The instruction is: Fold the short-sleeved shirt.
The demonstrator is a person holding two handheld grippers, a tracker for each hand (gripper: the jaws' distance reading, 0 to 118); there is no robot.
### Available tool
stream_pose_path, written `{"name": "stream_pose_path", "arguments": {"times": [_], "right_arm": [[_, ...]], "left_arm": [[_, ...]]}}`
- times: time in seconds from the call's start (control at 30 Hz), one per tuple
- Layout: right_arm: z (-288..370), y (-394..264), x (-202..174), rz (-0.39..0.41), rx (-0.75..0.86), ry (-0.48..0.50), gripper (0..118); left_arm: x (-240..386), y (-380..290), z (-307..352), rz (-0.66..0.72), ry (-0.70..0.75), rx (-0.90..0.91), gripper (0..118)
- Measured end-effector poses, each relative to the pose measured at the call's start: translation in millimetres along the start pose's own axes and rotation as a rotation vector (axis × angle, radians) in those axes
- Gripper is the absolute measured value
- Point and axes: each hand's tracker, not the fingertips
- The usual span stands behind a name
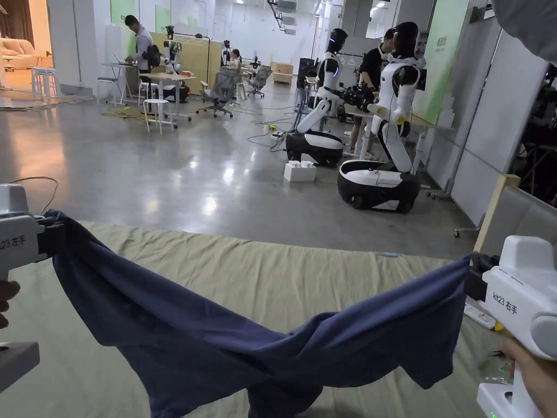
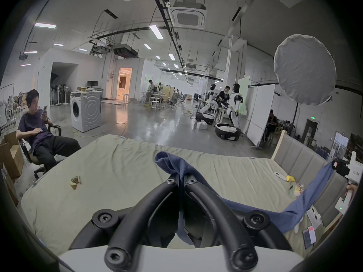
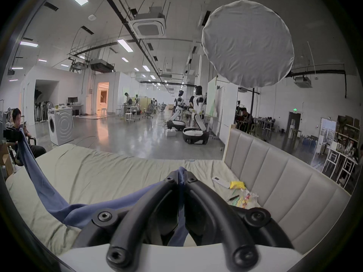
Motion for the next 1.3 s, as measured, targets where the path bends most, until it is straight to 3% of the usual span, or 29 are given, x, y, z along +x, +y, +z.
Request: {"name": "stream_pose_path", "arguments": {"times": [0.43,0.9,1.13,1.23,1.3], "right_arm": [[-49,50,-17,0.029,0.046,-0.022,4],[-109,89,-5,0.001,0.075,-0.06,4],[-91,50,-10,0.002,0.047,-0.061,4],[-95,63,-11,0.023,0.014,-0.055,4],[-97,21,-7,0.013,-0.047,0.005,4]], "left_arm": [[27,34,-28,-0.041,0.04,-0.025,4],[23,81,-63,-0.056,0.081,0.006,4],[5,37,-65,-0.046,0.077,-0.048,4],[-6,0,-61,-0.039,0.071,-0.092,4],[-13,-29,-53,-0.028,0.065,-0.127,4]]}}
